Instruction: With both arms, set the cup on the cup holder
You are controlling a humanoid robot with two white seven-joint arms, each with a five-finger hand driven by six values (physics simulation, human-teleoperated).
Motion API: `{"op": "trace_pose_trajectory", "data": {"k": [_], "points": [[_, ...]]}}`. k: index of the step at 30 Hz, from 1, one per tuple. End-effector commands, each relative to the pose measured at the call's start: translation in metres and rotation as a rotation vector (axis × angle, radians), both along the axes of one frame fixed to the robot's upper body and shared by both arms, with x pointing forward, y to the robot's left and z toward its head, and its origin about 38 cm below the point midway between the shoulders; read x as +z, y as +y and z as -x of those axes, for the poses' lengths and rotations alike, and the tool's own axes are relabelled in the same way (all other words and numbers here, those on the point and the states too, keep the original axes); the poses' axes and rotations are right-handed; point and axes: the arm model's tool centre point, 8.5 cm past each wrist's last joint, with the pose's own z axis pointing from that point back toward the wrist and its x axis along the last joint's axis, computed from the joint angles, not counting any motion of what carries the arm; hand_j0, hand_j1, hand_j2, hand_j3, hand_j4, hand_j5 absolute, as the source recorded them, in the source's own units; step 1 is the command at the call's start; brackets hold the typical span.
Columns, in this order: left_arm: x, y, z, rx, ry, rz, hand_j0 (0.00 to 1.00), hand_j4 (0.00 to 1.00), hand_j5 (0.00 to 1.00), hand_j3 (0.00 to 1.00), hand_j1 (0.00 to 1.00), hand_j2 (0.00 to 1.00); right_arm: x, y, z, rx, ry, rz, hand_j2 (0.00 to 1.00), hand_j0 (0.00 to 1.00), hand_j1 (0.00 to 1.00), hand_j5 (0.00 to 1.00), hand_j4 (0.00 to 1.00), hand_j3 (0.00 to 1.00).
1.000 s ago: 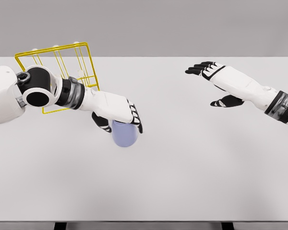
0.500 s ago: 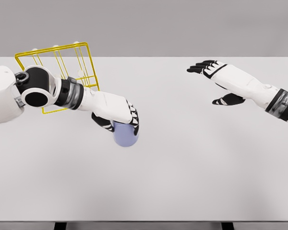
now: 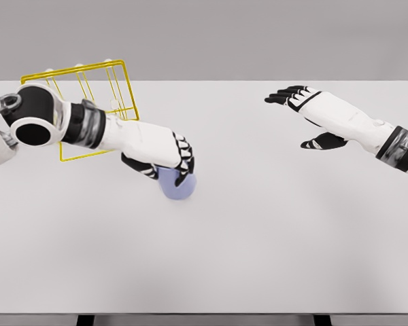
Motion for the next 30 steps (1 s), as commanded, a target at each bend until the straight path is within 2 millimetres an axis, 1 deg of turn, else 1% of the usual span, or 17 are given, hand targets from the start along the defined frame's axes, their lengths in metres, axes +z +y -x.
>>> {"op": "trace_pose_trajectory", "data": {"k": [1, 3, 8, 11, 13, 17, 23, 25, 26, 30], "points": [[0.01, 0.003, 0.002, 0.001, -0.018, 0.019, 0.48, 0.48, 0.48, 0.48, 0.48, 0.48, 0.001, 0.0, 0.0, 0.0, 0.001, -0.008, 1.0, 1.0, 1.0, 1.0, 1.0, 1.0], [0.017, 0.011, 0.004, 0.013, -0.028, 0.025, 0.48, 0.48, 0.48, 0.48, 0.48, 0.48, 0.0, 0.0, 0.0, -0.001, 0.001, -0.006, 1.0, 1.0, 1.0, 1.0, 1.0, 1.0], [0.028, 0.021, 0.002, 0.032, -0.051, 0.036, 0.48, 0.48, 0.48, 0.48, 0.48, 0.48, 0.001, 0.0, 0.0, 0.0, 0.0, -0.006, 1.0, 1.0, 1.0, 1.0, 1.0, 1.0], [0.043, 0.033, 0.0, 0.06, -0.075, 0.058, 0.48, 0.48, 0.48, 0.48, 0.48, 0.48, 0.001, 0.0, 0.0, 0.001, -0.001, -0.006, 1.0, 1.0, 1.0, 1.0, 1.0, 1.0], [0.051, 0.035, -0.001, 0.067, -0.086, 0.077, 0.48, 0.48, 0.48, 0.48, 0.48, 0.48, 0.002, 0.001, 0.0, 0.003, -0.002, -0.009, 1.0, 1.0, 1.0, 1.0, 1.0, 1.0], [0.069, 0.046, -0.002, 0.074, -0.114, 0.112, 0.48, 0.48, 0.48, 0.48, 0.48, 0.48, 0.001, 0.0, 0.0, 0.001, -0.001, -0.006, 1.0, 1.0, 1.0, 1.0, 1.0, 1.0], [0.091, 0.046, 0.002, 0.047, -0.145, 0.167, 0.48, 0.48, 0.48, 0.48, 0.48, 0.48, 0.001, 0.001, 0.0, 0.001, -0.001, -0.007, 1.0, 1.0, 1.0, 1.0, 1.0, 1.0], [0.097, 0.056, 0.004, 0.052, -0.154, 0.169, 0.48, 0.48, 0.48, 0.48, 0.48, 0.48, 0.001, 0.001, 0.0, 0.001, -0.001, -0.007, 1.0, 1.0, 1.0, 1.0, 1.0, 1.0], [0.102, 0.058, 0.004, 0.048, -0.166, 0.181, 0.48, 0.48, 0.48, 0.48, 0.48, 0.48, 0.001, 0.001, 0.0, 0.001, -0.001, -0.007, 1.0, 1.0, 1.0, 1.0, 1.0, 1.0], [0.115, 0.065, 0.005, 0.055, -0.192, 0.2, 0.48, 0.48, 0.48, 0.48, 0.48, 0.48, 0.001, 0.001, 0.0, 0.001, 0.0, -0.007, 1.0, 1.0, 1.0, 1.0, 1.0, 1.0]]}}
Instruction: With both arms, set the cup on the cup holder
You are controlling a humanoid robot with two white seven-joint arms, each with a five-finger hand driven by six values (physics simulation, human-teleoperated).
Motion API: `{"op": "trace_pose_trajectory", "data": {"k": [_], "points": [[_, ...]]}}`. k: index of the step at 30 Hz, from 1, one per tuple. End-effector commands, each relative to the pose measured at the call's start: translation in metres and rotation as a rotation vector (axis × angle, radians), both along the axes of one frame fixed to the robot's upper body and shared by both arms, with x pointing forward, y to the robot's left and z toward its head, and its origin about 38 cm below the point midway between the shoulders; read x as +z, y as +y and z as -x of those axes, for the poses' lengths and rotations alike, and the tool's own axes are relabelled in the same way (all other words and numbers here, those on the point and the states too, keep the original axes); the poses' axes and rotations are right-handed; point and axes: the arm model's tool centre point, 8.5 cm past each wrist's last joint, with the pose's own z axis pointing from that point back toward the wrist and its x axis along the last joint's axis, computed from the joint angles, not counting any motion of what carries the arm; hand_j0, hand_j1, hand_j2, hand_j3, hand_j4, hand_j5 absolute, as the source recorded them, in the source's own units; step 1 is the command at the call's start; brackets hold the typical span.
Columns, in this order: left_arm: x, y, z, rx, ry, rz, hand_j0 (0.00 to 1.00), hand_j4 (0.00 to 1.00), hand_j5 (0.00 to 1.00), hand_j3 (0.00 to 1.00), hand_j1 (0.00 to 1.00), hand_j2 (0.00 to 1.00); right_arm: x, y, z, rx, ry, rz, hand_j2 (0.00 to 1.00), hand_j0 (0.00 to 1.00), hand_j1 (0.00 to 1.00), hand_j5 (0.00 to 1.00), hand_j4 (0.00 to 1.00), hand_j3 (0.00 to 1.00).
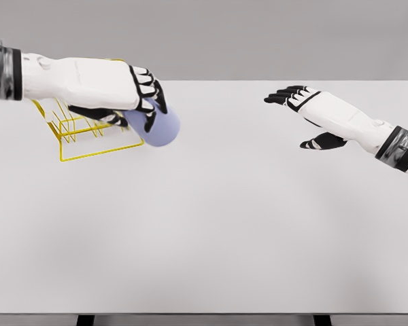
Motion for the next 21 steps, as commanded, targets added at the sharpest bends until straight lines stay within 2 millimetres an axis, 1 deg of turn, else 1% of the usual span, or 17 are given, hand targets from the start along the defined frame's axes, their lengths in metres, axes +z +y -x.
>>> {"op": "trace_pose_trajectory", "data": {"k": [1, 5, 7, 8, 15, 17, 21], "points": [[0.009, 0.008, 0.001, 0.014, -0.014, 0.015, 0.48, 0.48, 0.48, 0.48, 0.48, 0.48, 0.001, -0.001, 0.0, -0.002, 0.001, -0.006, 1.0, 1.0, 1.0, 1.0, 1.0, 1.0], [0.019, 0.013, 0.001, 0.024, -0.033, 0.036, 0.48, 0.48, 0.48, 0.48, 0.48, 0.48, 0.001, -0.001, 0.0, -0.002, 0.001, -0.006, 1.0, 1.0, 1.0, 1.0, 1.0, 1.0], [0.02, 0.014, 0.001, 0.029, -0.036, 0.036, 0.48, 0.48, 0.48, 0.48, 0.48, 0.48, 0.0, -0.001, -0.001, -0.003, 0.002, -0.007, 1.0, 1.0, 1.0, 1.0, 1.0, 1.0], [0.021, 0.023, 0.001, 0.05, -0.037, 0.03, 0.48, 0.48, 0.48, 0.48, 0.48, 0.48, 0.0, -0.001, -0.001, -0.003, 0.002, -0.007, 1.0, 1.0, 1.0, 1.0, 1.0, 1.0], [0.029, 0.037, 0.001, 0.086, -0.051, 0.034, 0.48, 0.48, 0.48, 0.48, 0.48, 0.48, 0.001, -0.001, -0.001, -0.003, 0.001, -0.008, 1.0, 1.0, 1.0, 1.0, 1.0, 1.0], [0.033, 0.044, 0.002, 0.104, -0.059, 0.03, 0.48, 0.48, 0.48, 0.48, 0.48, 0.48, 0.001, -0.001, -0.001, -0.004, 0.0, -0.005, 1.0, 1.0, 1.0, 1.0, 1.0, 1.0], [0.034, 0.048, 0.002, 0.116, -0.06, 0.027, 0.48, 0.48, 0.48, 0.48, 0.48, 0.48, 0.002, -0.001, -0.001, -0.003, -0.001, -0.005, 1.0, 1.0, 1.0, 1.0, 1.0, 1.0]]}}
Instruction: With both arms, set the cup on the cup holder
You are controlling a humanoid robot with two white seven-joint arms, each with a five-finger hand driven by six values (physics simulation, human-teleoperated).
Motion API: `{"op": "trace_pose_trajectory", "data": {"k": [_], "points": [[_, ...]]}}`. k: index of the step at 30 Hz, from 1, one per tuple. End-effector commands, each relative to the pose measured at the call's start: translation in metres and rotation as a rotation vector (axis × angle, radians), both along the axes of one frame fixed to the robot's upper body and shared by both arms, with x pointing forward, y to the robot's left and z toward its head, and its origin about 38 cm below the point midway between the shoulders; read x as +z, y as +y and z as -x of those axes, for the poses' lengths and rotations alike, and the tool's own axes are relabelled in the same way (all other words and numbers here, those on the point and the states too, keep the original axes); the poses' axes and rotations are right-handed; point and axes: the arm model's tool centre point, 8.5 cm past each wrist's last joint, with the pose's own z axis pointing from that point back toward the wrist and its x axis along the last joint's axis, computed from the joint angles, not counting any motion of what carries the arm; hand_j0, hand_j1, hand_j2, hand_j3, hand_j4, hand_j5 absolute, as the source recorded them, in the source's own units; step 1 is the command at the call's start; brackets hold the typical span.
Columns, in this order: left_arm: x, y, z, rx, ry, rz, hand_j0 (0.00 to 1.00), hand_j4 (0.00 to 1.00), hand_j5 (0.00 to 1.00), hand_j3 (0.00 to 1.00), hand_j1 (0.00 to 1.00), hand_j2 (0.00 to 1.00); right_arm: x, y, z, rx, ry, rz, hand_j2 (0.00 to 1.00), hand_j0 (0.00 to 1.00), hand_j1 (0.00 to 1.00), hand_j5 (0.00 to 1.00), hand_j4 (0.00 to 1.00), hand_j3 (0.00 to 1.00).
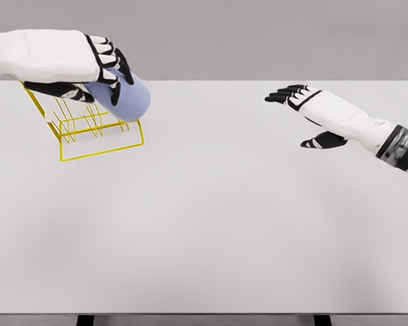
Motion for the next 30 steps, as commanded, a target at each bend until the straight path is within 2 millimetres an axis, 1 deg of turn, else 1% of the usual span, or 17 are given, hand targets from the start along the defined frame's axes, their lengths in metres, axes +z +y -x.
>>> {"op": "trace_pose_trajectory", "data": {"k": [1, 3, 5, 6, 11, 19, 23, 26, 30], "points": [[0.002, 0.005, 0.0, 0.015, -0.001, 0.002, 0.48, 0.48, 0.48, 0.48, 0.48, 0.48, 0.001, 0.0, 0.0, 0.0, 0.001, -0.008, 1.0, 1.0, 1.0, 1.0, 1.0, 1.0], [0.001, 0.007, 0.0, 0.022, 0.001, 0.0, 0.48, 0.48, 0.48, 0.48, 0.48, 0.48, 0.0, -0.001, 0.0, -0.001, 0.002, -0.008, 1.0, 1.0, 1.0, 1.0, 1.0, 1.0], [0.002, 0.014, 0.0, 0.046, 0.0, -0.006, 0.48, 0.48, 0.48, 0.48, 0.48, 0.48, 0.0, 0.0, 0.0, -0.001, 0.002, -0.008, 1.0, 1.0, 1.0, 1.0, 1.0, 1.0], [0.001, 0.015, 0.0, 0.049, 0.001, -0.007, 0.48, 0.48, 0.48, 0.48, 0.48, 0.48, 0.001, 0.0, 0.0, -0.001, 0.001, -0.006, 1.0, 1.0, 1.0, 1.0, 1.0, 1.0], [-0.002, 0.029, -0.011, 0.105, 0.013, -0.002, 0.48, 0.48, 0.48, 0.48, 0.48, 0.48, 0.001, 0.0, 0.0, -0.001, 0.001, -0.007, 1.0, 1.0, 1.0, 1.0, 1.0, 1.0], [-0.007, 0.04, -0.023, 0.154, 0.027, 0.007, 0.48, 0.48, 0.48, 0.48, 0.48, 0.48, 0.0, -0.001, 0.0, -0.003, 0.003, -0.007, 1.0, 1.0, 1.0, 1.0, 1.0, 1.0], [-0.008, 0.04, -0.024, 0.158, 0.031, 0.006, 0.48, 0.48, 0.48, 0.48, 0.48, 0.48, 0.0, 0.0, 0.0, -0.001, 0.002, -0.01, 1.0, 1.0, 1.0, 1.0, 1.0, 1.0], [-0.014, 0.033, -0.033, 0.151, 0.044, 0.017, 0.48, 0.48, 0.48, 0.48, 0.48, 0.48, 0.0, 0.0, 0.0, -0.001, 0.002, -0.01, 1.0, 1.0, 1.0, 1.0, 1.0, 1.0], [-0.023, 0.031, -0.035, 0.153, 0.065, 0.018, 0.48, 0.48, 0.48, 0.48, 0.48, 0.48, 0.001, 0.0, 0.0, 0.0, 0.001, -0.009, 1.0, 1.0, 1.0, 1.0, 1.0, 1.0]]}}
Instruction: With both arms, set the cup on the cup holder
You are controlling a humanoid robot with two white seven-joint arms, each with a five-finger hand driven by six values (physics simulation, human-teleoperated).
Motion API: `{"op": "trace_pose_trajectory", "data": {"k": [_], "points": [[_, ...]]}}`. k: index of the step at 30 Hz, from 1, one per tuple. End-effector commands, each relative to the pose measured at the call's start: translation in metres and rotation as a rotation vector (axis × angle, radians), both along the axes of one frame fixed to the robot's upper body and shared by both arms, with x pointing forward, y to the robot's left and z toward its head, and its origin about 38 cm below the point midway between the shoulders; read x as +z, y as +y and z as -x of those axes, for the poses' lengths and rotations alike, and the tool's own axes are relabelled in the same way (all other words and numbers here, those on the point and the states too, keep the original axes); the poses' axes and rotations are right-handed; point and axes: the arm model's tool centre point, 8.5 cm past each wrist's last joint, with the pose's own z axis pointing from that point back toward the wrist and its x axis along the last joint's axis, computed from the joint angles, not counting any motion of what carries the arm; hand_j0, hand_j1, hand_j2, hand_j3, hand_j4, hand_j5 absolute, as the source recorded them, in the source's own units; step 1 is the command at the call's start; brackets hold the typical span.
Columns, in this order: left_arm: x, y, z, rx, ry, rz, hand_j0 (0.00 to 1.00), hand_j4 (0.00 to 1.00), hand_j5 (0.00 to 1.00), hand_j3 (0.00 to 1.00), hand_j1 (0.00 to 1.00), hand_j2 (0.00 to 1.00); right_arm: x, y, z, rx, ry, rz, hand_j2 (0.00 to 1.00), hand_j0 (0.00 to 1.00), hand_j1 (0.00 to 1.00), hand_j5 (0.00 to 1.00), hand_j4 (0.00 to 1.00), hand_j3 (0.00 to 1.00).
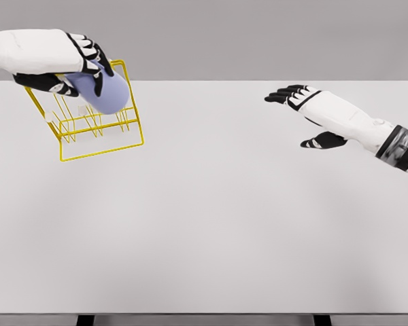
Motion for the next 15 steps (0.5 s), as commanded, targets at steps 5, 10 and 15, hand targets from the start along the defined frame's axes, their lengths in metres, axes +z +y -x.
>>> {"op": "trace_pose_trajectory", "data": {"k": [5, 10, 15], "points": [[-0.003, -0.003, -0.003, 0.008, 0.01, 0.012, 0.48, 0.48, 0.48, 0.48, 0.48, 0.48, 0.001, 0.0, 0.0, 0.0, 0.0, -0.008, 1.0, 1.0, 1.0, 1.0, 1.0, 1.0], [-0.005, -0.001, -0.01, 0.023, 0.017, 0.02, 0.48, 0.48, 0.48, 0.48, 0.48, 0.48, 0.0, 0.0, 0.0, -0.001, 0.002, -0.007, 1.0, 1.0, 1.0, 1.0, 1.0, 1.0], [-0.007, 0.001, -0.013, 0.034, 0.023, 0.024, 0.49, 0.49, 0.49, 0.49, 0.49, 0.49, 0.001, 0.0, 0.0, -0.001, 0.001, -0.005, 1.0, 1.0, 1.0, 1.0, 1.0, 1.0]]}}
